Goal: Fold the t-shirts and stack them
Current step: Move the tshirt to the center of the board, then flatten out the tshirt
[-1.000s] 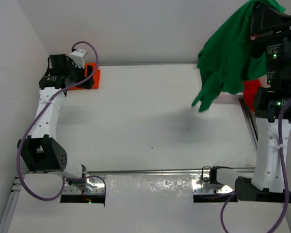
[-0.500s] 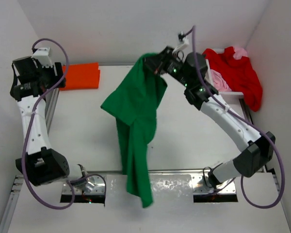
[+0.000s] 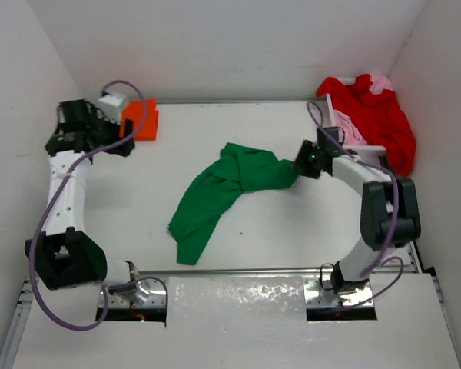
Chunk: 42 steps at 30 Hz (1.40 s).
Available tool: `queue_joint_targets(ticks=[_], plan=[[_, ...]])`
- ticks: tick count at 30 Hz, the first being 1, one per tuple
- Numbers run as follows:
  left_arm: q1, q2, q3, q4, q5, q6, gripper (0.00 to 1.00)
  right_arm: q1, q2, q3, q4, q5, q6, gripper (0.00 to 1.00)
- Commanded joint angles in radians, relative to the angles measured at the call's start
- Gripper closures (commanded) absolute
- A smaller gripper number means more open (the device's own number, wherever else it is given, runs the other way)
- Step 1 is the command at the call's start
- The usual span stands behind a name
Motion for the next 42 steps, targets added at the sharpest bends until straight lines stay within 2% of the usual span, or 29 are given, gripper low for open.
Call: queue_joint_targets(ticks=[1,2,4,5,7,8,9,10,11,13,15,16,18,19,21,25,29,30,31,32,34,35,40,42], plan=[[-0.169,0.010,-0.053,-0.086,-0.018,0.099,0.36,-0.124,0.058,0.092,-0.244,0.092,-0.197,0.49],[-0.193,0.009,-0.105,-0.089,-0.027,0.106,0.36,-0.115,0.010,0.096,-0.251,0.177,-0.231,0.46],[-0.238,0.009,-0.158,-0.086,-0.039,0.109,0.36,-0.071,-0.050,0.089,-0.220,0.223,-0.292,0.42],[-0.253,0.018,-0.200,-0.084,-0.038,0.109,0.36,-0.041,-0.074,0.096,-0.206,0.250,-0.314,0.45],[-0.293,0.030,-0.231,-0.095,-0.022,0.121,0.37,0.031,-0.112,0.142,-0.183,0.325,-0.419,0.65],[-0.313,0.042,-0.257,-0.101,-0.018,0.130,0.37,0.108,-0.111,0.157,-0.174,0.329,-0.458,0.92],[-0.342,0.047,-0.283,-0.118,-0.015,0.155,0.39,0.176,-0.095,0.179,-0.135,0.289,-0.511,1.00],[-0.342,0.052,-0.284,-0.119,-0.019,0.162,0.39,0.201,-0.079,0.190,-0.114,0.253,-0.524,1.00],[-0.373,0.050,-0.322,-0.123,-0.024,0.173,0.39,0.227,-0.053,0.207,-0.101,0.226,-0.529,0.95],[-0.419,0.038,-0.389,-0.119,-0.028,0.202,0.39,0.275,0.065,0.295,-0.093,0.167,-0.507,0.70],[-0.440,0.024,-0.438,-0.107,0.004,0.237,0.39,0.295,0.164,0.415,-0.108,0.083,-0.468,0.58],[-0.456,0.020,-0.486,-0.092,0.004,0.242,0.38,0.312,0.264,0.458,-0.113,0.048,-0.458,0.54],[-0.465,0.010,-0.526,-0.034,-0.004,0.244,0.36,0.347,0.360,0.576,-0.148,0.004,-0.455,0.50],[-0.470,0.018,-0.552,-0.021,-0.007,0.248,0.33,0.359,0.447,0.620,-0.171,0.012,-0.466,0.49],[-0.494,0.026,-0.573,0.005,-0.016,0.264,0.26,0.400,0.518,0.725,-0.243,0.039,-0.509,0.46],[-0.574,0.033,-0.658,0.083,-0.102,0.273,0.25,0.451,0.641,0.835,-0.290,0.075,-0.556,0.41],[-0.586,0.065,-0.685,0.147,-0.111,0.268,0.36,0.465,0.708,0.891,-0.312,0.150,-0.552,0.40],[-0.586,0.075,-0.681,0.152,-0.111,0.261,0.49,0.464,0.719,0.895,-0.315,0.159,-0.547,0.41],[-0.586,0.090,-0.676,0.160,-0.110,0.255,0.58,0.465,0.727,0.903,-0.327,0.206,-0.547,0.43],[-0.586,0.096,-0.670,0.161,-0.105,0.244,0.75,0.464,0.738,0.908,-0.337,0.214,-0.543,0.62],[-0.586,0.101,-0.653,0.175,-0.093,0.229,0.96,0.464,0.732,0.902,-0.340,0.222,-0.535,0.86],[-0.583,0.101,-0.647,0.180,-0.091,0.209,1.00,0.462,0.712,0.896,-0.334,0.224,-0.535,1.00],[-0.544,0.098,-0.552,0.166,-0.130,0.172,1.00,0.404,0.606,0.871,-0.280,0.164,-0.482,1.00],[-0.482,0.087,-0.464,0.151,-0.140,0.156,1.00,0.341,0.517,0.833,-0.242,0.075,-0.422,1.00]])
